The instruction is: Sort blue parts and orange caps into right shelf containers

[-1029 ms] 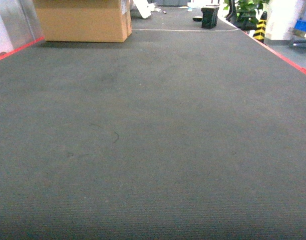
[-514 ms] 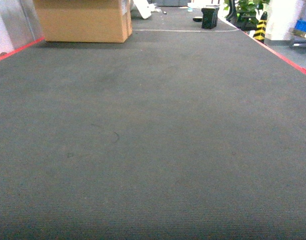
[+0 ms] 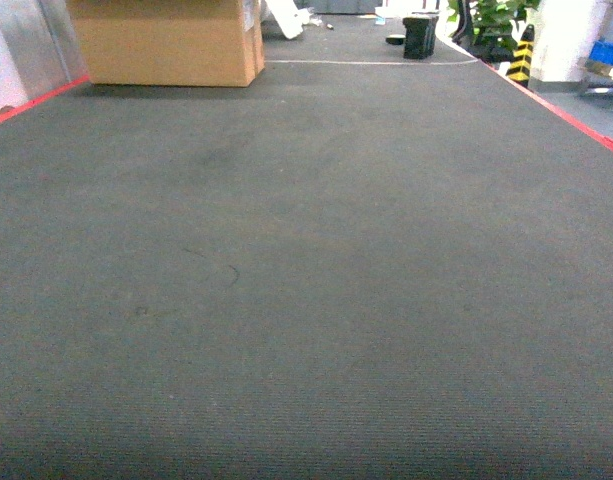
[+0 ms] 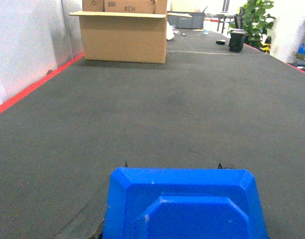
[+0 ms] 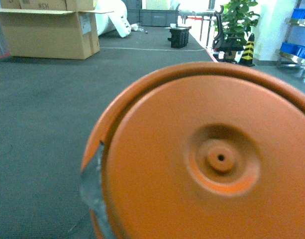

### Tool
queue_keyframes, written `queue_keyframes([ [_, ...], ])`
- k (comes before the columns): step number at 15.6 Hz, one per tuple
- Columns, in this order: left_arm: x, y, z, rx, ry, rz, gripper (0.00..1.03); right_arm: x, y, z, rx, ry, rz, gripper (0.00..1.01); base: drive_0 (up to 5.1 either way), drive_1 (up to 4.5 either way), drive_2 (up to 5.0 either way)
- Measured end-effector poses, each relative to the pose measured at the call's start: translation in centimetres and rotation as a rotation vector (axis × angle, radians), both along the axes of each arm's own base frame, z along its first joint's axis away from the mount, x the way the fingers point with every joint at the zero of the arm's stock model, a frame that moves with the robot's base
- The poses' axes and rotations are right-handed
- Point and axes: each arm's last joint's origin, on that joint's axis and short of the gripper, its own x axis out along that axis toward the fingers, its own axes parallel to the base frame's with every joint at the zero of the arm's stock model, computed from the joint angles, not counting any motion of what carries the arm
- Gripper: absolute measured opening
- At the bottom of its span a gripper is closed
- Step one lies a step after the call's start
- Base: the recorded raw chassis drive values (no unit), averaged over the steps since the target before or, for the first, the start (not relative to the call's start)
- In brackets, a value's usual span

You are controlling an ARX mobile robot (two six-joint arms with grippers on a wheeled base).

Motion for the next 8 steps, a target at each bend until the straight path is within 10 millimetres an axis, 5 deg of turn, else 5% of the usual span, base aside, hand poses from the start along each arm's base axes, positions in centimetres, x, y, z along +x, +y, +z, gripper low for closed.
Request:
queue_keyframes([
  [8,-1.5,0.0,-1.3,-0.001,-0.009,0.003,0.42,0.0,0.0,-1.0,0.003,-0.002,0.002,0.46,0.0,0.0,0.0],
])
